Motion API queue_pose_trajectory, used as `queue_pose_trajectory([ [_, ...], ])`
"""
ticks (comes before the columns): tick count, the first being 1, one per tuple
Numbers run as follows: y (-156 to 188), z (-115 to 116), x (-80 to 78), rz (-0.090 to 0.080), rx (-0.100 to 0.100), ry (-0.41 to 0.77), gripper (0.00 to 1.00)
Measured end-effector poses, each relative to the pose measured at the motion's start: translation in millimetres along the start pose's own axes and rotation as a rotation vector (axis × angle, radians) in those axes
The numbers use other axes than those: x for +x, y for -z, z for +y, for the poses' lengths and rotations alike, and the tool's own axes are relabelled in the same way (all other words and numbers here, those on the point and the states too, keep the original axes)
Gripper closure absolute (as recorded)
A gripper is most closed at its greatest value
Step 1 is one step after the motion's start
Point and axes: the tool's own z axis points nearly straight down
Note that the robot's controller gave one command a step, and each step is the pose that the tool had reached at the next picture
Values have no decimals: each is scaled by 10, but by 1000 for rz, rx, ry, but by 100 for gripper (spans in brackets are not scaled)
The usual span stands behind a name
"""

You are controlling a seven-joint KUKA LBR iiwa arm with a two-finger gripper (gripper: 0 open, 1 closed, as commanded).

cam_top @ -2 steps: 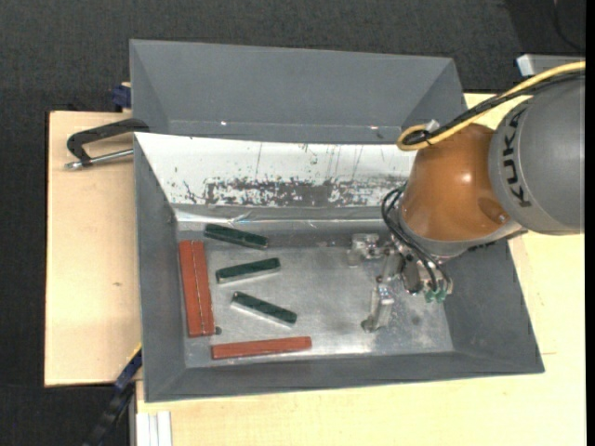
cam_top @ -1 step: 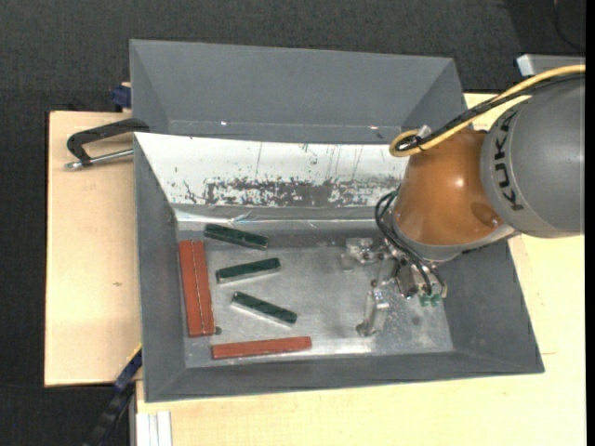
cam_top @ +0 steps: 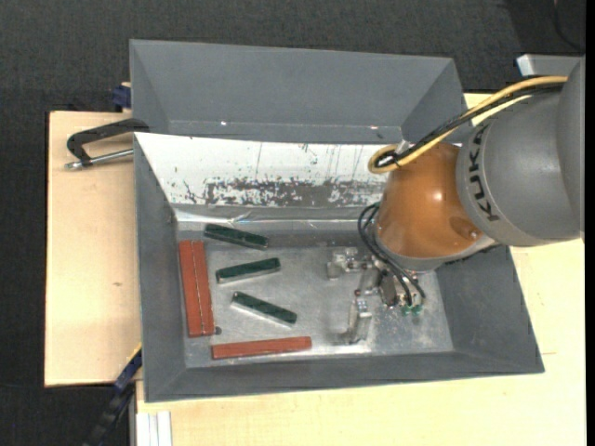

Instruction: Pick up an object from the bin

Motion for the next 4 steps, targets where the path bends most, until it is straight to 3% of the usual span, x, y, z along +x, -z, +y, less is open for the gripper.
queue_pose_trajectory([
  [1, -80, 407, -61, -2, 0, 125, 0],
  [2, -83, 525, -43, -1, -1, 96, 0],
  [3, -90, 714, 16, 1, 0, -30, 0],
  [4, -93, 944, -9, -1, 5, 66, 100],
])
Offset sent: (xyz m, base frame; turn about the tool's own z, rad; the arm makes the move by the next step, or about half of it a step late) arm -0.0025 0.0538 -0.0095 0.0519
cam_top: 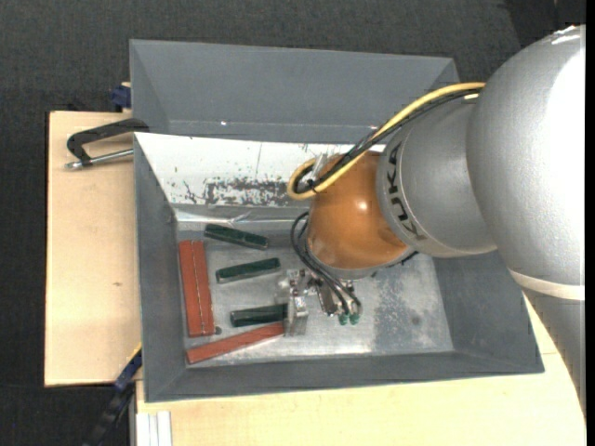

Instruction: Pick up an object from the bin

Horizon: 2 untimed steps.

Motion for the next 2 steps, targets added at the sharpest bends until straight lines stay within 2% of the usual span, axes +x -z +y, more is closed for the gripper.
queue_pose_trajectory([
  [1, 0, 0, 0, 0, 0, 0, 100],
  [2, 1222, -123, 41, -2, -5, -19, 100],
])
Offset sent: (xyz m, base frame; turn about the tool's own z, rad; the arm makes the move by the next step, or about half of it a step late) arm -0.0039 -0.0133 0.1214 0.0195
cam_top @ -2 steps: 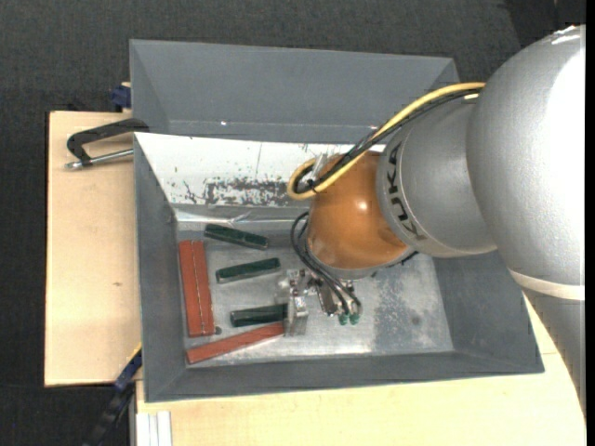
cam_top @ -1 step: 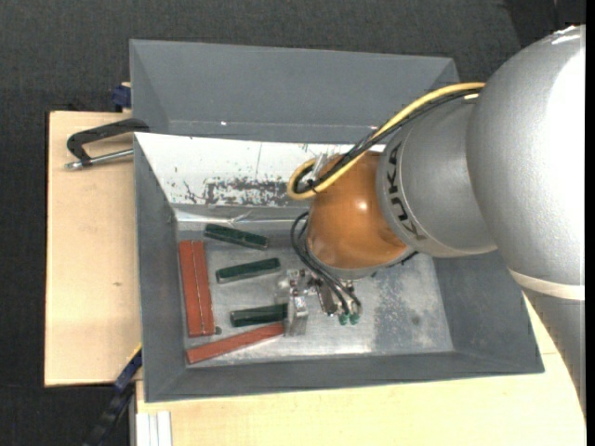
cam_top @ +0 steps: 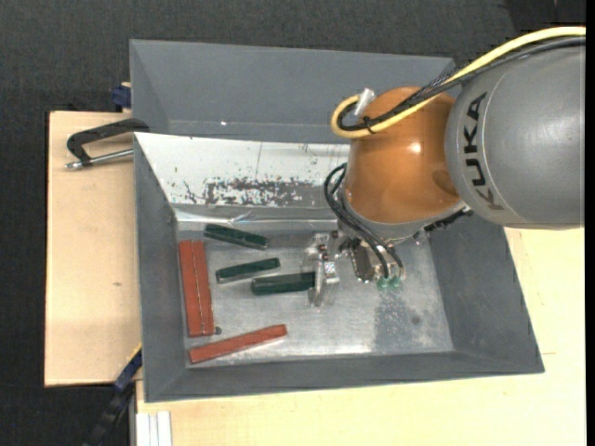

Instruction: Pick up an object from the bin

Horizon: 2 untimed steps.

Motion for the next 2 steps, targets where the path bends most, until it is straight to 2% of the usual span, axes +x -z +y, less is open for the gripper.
queue_pose_trajectory([
  [1, -1, 1, 1, 0, 0, 0, 100],
  [2, 1299, -28, -106, -8, 1, 415, 100],
])
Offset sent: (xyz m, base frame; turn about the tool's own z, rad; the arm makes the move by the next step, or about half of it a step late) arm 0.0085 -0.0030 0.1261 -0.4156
